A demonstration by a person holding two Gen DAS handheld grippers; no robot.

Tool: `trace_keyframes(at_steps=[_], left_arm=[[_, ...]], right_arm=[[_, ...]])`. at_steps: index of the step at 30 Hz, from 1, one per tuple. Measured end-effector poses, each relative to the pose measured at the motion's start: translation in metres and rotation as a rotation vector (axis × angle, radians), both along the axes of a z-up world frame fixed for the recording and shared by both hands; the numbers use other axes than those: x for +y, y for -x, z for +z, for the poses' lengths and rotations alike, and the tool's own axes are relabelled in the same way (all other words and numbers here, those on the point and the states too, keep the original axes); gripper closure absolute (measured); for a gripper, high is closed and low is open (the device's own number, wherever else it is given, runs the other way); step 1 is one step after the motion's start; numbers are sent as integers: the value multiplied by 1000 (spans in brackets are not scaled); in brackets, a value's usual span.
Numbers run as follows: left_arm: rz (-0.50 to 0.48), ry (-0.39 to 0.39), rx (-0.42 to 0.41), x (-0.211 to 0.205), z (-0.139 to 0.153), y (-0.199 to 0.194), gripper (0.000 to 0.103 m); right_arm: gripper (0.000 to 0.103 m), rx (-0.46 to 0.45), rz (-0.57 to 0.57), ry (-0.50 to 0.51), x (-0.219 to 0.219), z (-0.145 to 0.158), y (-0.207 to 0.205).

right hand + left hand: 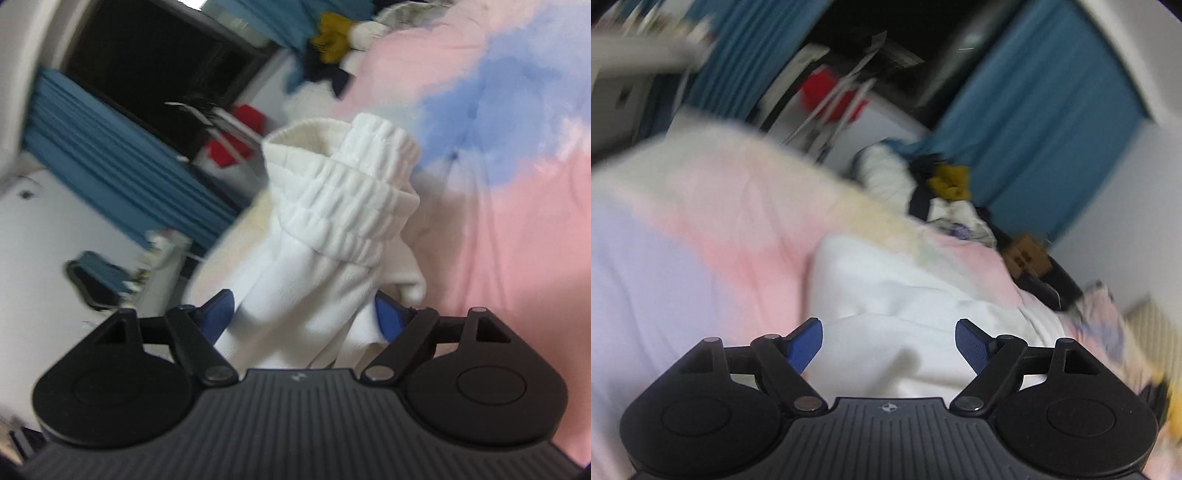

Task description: Fold clothes

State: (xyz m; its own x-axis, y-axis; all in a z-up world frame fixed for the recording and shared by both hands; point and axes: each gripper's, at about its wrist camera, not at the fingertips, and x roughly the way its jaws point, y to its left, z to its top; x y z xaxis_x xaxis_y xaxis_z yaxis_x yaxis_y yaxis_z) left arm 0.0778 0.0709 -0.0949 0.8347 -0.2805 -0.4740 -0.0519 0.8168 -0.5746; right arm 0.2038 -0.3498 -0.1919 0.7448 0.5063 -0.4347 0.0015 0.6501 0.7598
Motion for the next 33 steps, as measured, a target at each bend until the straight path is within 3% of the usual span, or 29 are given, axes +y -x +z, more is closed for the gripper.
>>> trace_keyframes(at_steps=[3,8,12,14,17,21,27,33], left_arm=[[6,74,83,8,-20,-19,22],[11,194,125,20,-39,-32,18],[3,190,127,19,-41,-31,17],[-2,185,128,19,-42,-30,21],[-10,177,130,18,-43,-29,32],[-20,166,132,17,-44,-28,50],[-25,291,80,17,-17,-11,57],[-71,295,-8,-19,46,-8,57]], right_arm=[[20,72,-24,-13,2,-16,-13],[18,31,-28,-70,10,-15,-20],[19,-46,-34,-137,8,-11,-11],[21,-13,-45,-98,10,-15,-15],[41,52,-69,-21,16,-21,-22],[62,-8,-103,20,20,-4,-9],[72,-139,-117,-26,11,32,11],[72,-295,-140,-93,-17,81,34]])
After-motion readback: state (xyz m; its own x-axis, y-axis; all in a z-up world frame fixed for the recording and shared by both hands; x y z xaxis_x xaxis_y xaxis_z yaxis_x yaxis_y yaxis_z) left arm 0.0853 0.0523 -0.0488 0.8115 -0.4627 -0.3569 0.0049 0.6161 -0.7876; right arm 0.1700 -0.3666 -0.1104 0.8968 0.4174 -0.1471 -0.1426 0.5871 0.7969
